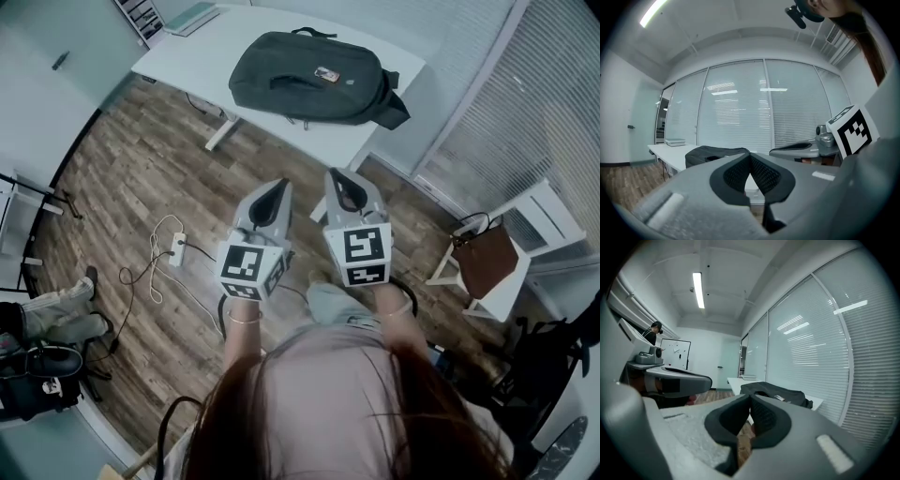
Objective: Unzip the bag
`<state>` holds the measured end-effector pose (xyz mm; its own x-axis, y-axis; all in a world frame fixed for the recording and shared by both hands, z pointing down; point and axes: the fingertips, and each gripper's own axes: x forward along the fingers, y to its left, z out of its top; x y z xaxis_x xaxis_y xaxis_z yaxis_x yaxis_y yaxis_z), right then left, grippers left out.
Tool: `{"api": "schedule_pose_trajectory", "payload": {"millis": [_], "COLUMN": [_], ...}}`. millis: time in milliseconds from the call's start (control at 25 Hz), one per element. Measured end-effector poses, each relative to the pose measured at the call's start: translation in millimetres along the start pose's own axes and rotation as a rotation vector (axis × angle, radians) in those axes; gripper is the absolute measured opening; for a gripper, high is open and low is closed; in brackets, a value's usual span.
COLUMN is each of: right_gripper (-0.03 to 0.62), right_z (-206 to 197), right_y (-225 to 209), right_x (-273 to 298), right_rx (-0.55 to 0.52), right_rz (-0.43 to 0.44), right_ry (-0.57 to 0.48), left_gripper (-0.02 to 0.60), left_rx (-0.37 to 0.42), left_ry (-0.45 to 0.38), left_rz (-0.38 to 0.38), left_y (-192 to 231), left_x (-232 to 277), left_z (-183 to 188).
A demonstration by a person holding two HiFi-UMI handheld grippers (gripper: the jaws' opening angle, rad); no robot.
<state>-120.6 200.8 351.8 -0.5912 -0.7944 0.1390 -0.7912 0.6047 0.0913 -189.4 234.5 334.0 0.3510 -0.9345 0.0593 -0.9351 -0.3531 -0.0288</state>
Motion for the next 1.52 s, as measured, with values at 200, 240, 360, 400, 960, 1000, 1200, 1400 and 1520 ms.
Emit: {"api": "schedule_pose_trajectory", "payload": {"millis": [200, 240, 360, 400, 960, 1000, 1200, 1400, 1520], "right_gripper": [0.005, 0.005, 0.005, 0.005, 0.005, 0.005, 0.013, 0.043, 0.054], "right_z": [-6, -7, -9, -11, -40, -42, -52, -63, -72], "right_y": [-12, -14, -18, -19, -26, -26, -29, -32, -35], "right_x": [44, 53, 79, 87, 158, 162, 183, 204, 215], "right_rx": [-0.005, -0.004, 0.003, 0.005, 0.036, 0.036, 0.065, 0.082, 0.104], "right_rz": [0.003, 0.006, 0.016, 0.021, 0.024, 0.019, -0.018, -0.055, -0.085], "right_ry": [0.03, 0.034, 0.045, 0.049, 0.151, 0.158, 0.191, 0.228, 0.249], "left_gripper": [0.008, 0.008, 0.008, 0.008, 0.008, 0.008, 0.008, 0.008, 0.008], "left_rx": [-0.016, -0.014, -0.016, -0.021, -0.048, -0.05, -0.06, -0.063, -0.065], "left_ry": [0.009, 0.016, 0.027, 0.028, 0.074, 0.074, 0.085, 0.099, 0.104], "left_rz": [-0.011, -0.017, -0.019, -0.019, -0.069, -0.075, -0.118, -0.166, -0.185], "left_y": [27, 31, 46, 50, 92, 96, 115, 132, 142], "left_x": [36, 43, 65, 71, 122, 125, 144, 163, 173], "left_z": [-6, -8, -14, -15, -38, -39, -46, -53, -56]}}
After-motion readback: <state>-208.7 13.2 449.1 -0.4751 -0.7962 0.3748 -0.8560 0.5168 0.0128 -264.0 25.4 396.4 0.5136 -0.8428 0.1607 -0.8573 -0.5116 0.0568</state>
